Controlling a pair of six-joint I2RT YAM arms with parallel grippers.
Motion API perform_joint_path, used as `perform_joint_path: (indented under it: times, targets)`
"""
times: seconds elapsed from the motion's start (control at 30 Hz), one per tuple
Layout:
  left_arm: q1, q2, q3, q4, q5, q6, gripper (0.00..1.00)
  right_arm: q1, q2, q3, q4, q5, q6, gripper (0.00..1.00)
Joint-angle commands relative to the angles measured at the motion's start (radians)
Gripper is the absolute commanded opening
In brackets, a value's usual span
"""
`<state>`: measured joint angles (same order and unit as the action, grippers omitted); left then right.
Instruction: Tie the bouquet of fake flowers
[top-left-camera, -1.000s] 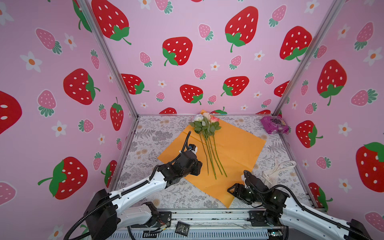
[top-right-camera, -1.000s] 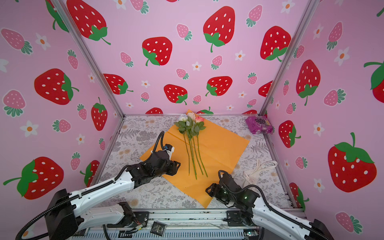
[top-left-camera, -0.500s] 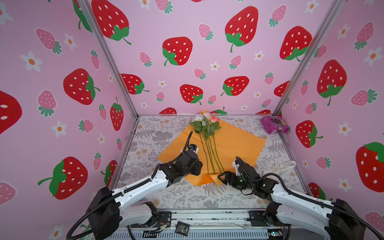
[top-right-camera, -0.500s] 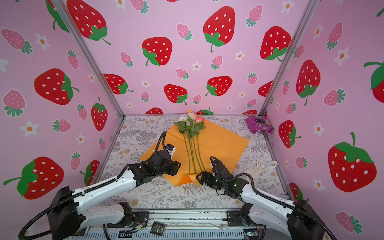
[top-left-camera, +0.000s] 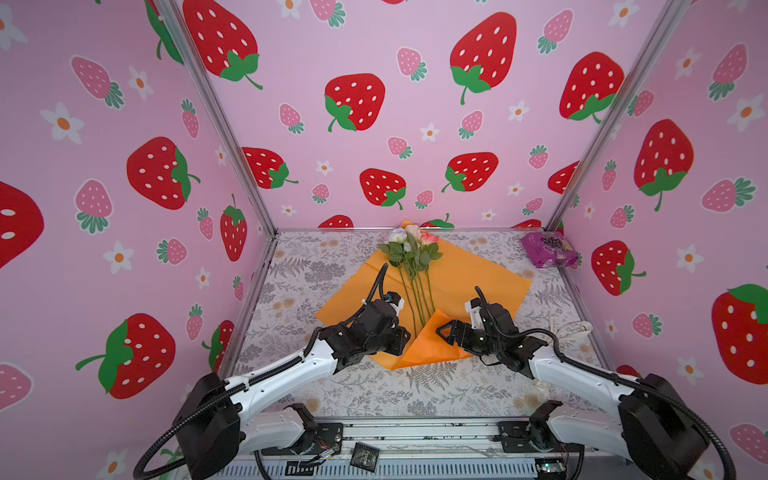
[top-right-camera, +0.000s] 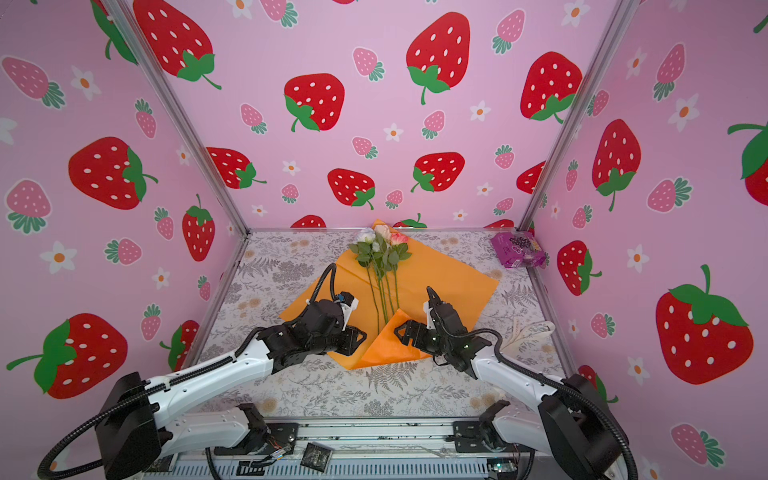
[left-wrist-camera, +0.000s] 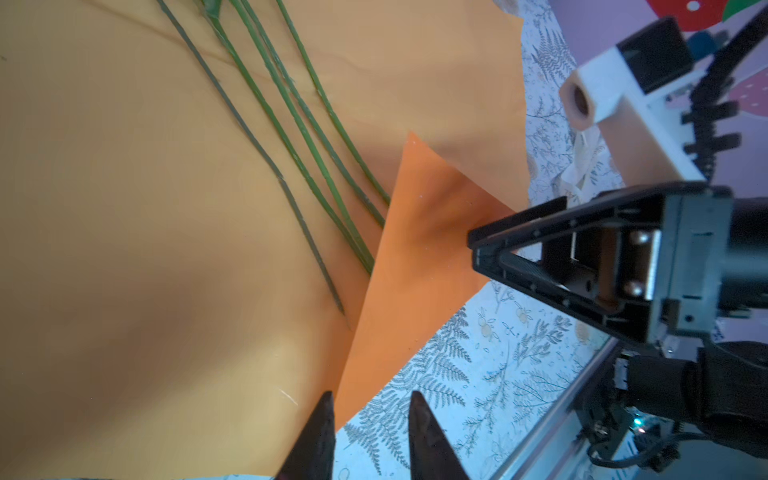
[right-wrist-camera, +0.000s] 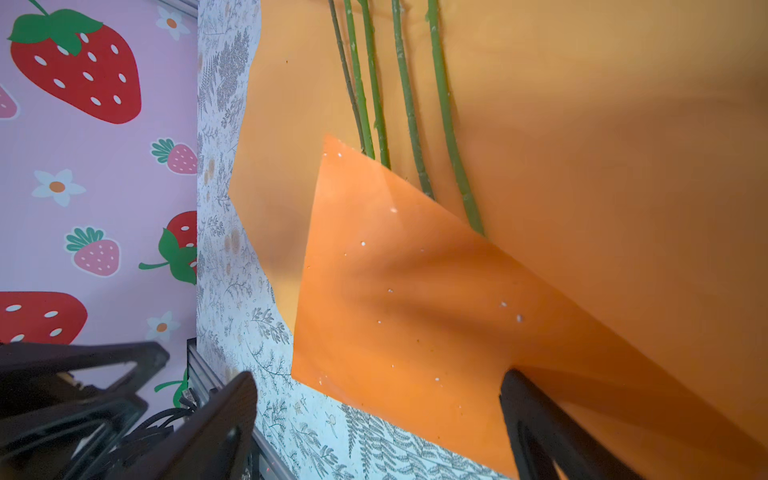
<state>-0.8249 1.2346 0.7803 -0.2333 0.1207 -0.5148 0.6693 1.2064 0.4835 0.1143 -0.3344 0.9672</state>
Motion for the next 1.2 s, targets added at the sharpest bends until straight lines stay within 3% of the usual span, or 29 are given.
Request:
perform_joint_path:
  times: [0.0, 0.2, 0.43, 0.6, 0.8, 0.83, 1.17]
  targets:
    - [-0.028, 0.067, 0.011, 0.053, 0.142, -0.022, 0.28, -0.014, 0.026, 0.02, 0.055, -0.064, -0.043, 0.9]
    - [-0.082, 0.237, 0.075, 0.09, 0.184, -0.033, 0.23, -0.032, 0.097, 0.012, 0.081, -0.1, -0.08, 0.72]
    - [-0.103, 0.358, 0.113, 0.118, 0.102, -0.061, 0.2, -0.042, 0.141, 0.013, 0.112, -0.135, -0.111, 0.59]
    - [-0.098, 0.369, 0.089, 0.185, 0.062, -0.066, 0.22, -0.053, 0.178, 0.019, 0.113, -0.178, -0.141, 0.53]
    - [-0.095, 0.431, 0.135, 0.1, 0.023, -0.061, 0.19, -0.061, 0.203, 0.032, 0.119, -0.201, -0.17, 0.52]
    - [-0.09, 0.436, 0.129, 0.097, -0.017, -0.079, 0.17, -0.061, 0.202, 0.04, 0.109, -0.201, -0.174, 0.47]
    - [-0.064, 0.424, 0.06, 0.112, -0.07, -0.132, 0.13, -0.061, 0.01, 0.015, -0.163, -0.068, -0.217, 0.36]
